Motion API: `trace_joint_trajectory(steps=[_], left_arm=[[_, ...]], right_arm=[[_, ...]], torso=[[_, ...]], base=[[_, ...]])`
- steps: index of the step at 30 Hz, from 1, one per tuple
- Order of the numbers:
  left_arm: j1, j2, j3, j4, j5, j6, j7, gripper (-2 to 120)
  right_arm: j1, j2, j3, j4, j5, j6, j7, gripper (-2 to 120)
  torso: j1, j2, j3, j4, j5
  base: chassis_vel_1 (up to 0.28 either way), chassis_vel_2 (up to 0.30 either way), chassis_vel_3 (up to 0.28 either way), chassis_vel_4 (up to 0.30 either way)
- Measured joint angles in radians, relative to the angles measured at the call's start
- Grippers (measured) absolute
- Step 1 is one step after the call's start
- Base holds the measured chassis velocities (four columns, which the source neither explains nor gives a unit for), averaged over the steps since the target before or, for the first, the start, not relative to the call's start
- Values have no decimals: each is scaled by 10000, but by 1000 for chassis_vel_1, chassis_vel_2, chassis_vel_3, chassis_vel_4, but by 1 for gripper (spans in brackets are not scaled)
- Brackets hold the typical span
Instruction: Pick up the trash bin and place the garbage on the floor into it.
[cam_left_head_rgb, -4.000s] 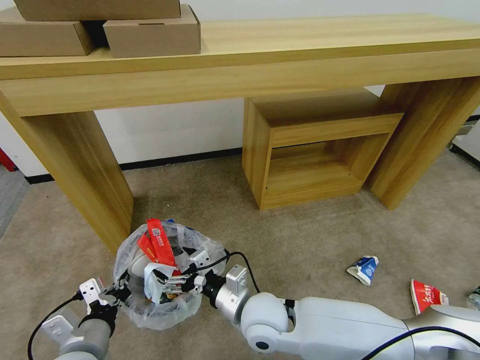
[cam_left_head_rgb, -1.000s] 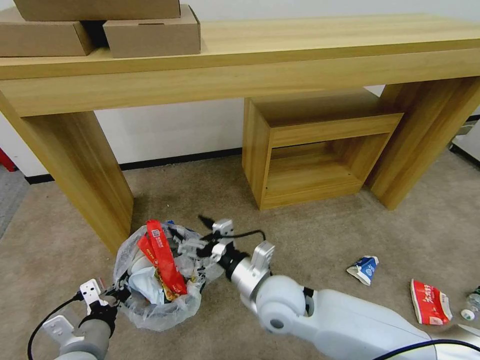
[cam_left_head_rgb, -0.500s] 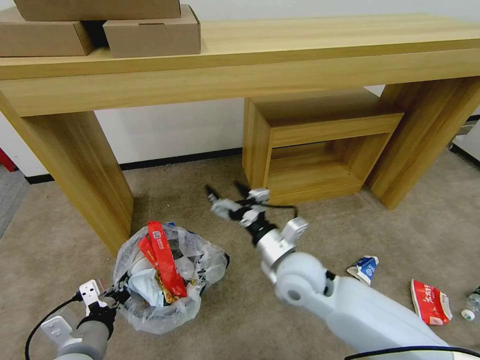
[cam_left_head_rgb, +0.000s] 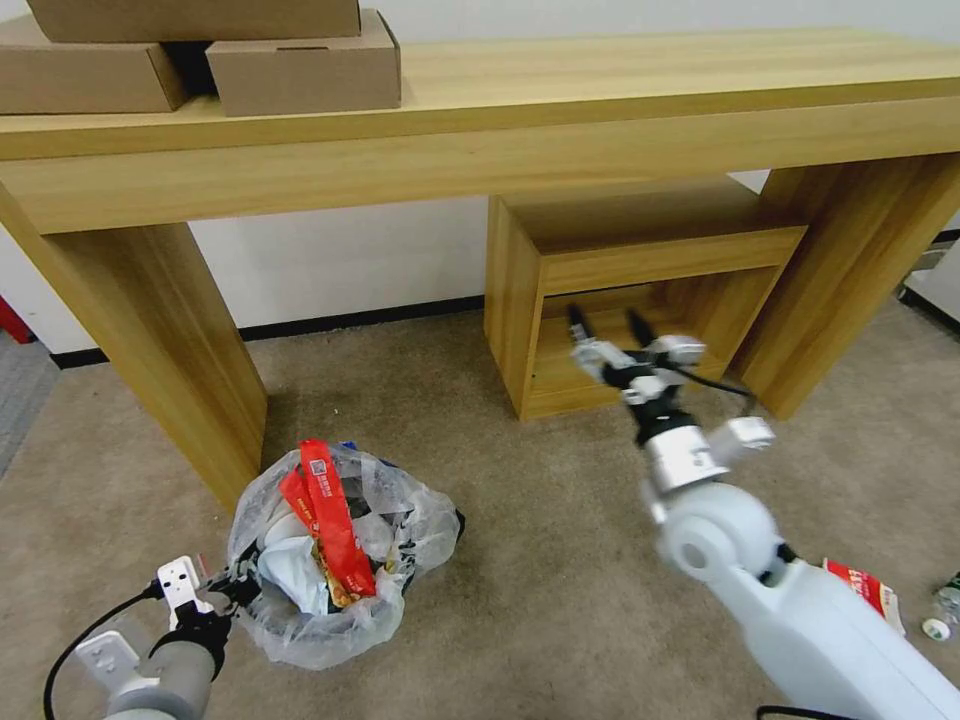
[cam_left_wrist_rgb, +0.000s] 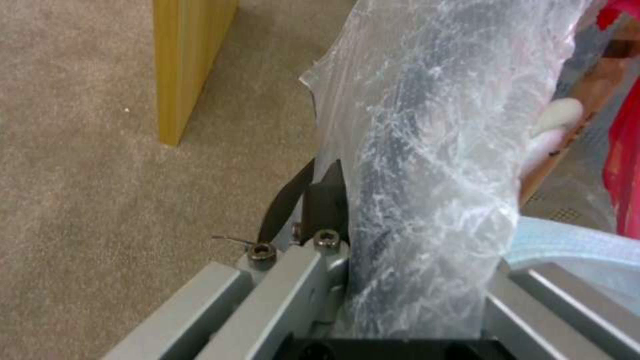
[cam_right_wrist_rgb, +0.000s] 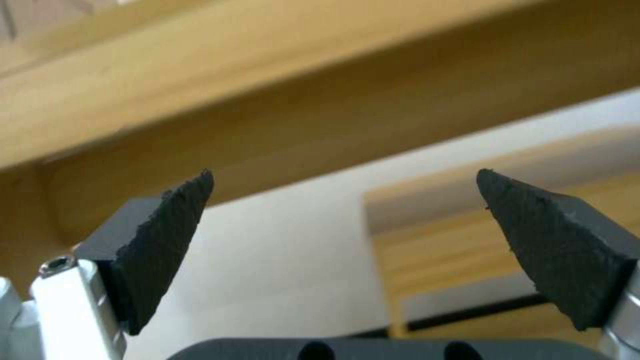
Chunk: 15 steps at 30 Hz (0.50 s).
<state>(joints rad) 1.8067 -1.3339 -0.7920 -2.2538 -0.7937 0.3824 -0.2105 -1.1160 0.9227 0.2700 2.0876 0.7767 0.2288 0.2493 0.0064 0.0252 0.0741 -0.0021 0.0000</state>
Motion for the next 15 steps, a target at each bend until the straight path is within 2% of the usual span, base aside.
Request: trace_joint_trajectory(steps=[1,4,5,8,15], left_arm=[[0,0,0,0,0,0,0,0],[67,99,-1,-14,1,-24,57,0],[67,99,-1,-14,1,-24,57,0],[105,193,30,-27,3,-32,122,0],[28,320,69,87,-25,-45,149,0]], right_arm=[[0,0,0,0,0,0,0,100],[-1361,255,1391,260,-889,293,-247,100],[-1361,255,1391,260,-889,293,-247,100],[-2527,639,2266,481,-1716,393,-184,100],[-3320,1311,2452,192,-2670,658,119,100]], torso=[[0,0,0,0,0],[0,0,0,-2,2],[0,0,0,-2,2],[0,0,-1,-2,1],[0,0,0,0,0]], base=[[0,0,0,0],[0,0,0,0],[0,0,0,0],[0,0,0,0],[0,0,0,0]])
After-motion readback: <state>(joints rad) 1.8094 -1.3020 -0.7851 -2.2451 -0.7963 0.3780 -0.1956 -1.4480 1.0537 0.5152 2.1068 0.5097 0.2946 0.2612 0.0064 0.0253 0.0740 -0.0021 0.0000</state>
